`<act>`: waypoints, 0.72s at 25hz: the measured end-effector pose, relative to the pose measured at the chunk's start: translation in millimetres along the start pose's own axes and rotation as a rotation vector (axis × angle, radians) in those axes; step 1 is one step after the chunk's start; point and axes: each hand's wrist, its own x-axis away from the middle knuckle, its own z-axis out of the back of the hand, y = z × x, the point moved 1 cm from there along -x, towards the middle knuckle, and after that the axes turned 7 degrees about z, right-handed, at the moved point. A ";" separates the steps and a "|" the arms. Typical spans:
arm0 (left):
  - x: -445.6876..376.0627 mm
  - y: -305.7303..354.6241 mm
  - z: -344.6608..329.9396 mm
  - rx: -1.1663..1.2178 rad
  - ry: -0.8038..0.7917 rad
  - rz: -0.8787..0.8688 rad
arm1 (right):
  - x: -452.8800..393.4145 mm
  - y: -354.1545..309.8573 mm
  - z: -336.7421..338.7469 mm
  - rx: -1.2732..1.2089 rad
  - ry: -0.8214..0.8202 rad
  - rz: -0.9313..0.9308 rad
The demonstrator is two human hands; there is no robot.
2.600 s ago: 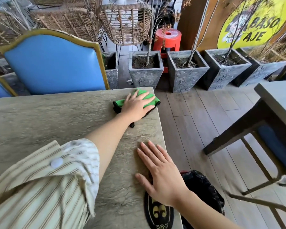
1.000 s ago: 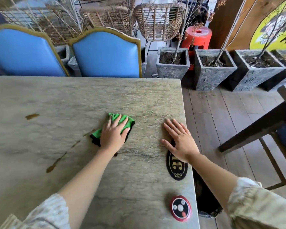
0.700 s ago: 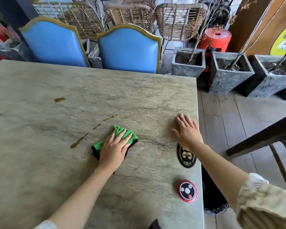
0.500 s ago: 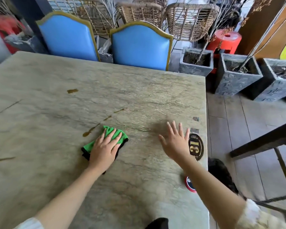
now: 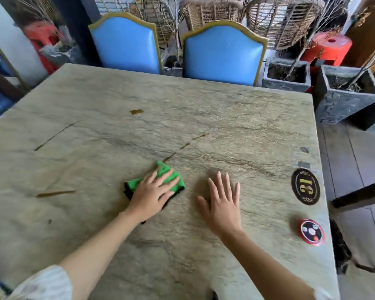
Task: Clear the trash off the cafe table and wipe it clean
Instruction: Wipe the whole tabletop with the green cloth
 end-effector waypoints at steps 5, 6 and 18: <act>-19.9 -43.8 8.7 -0.011 -0.084 -0.480 | 3.7 -2.2 -6.0 0.042 0.079 -0.043; -30.0 -50.9 8.1 -0.012 -0.095 -0.487 | 2.0 -3.0 -6.6 0.040 0.080 -0.064; -181.6 -83.4 3.4 0.017 -0.066 -0.151 | -23.4 -16.9 -12.2 0.126 0.064 -0.344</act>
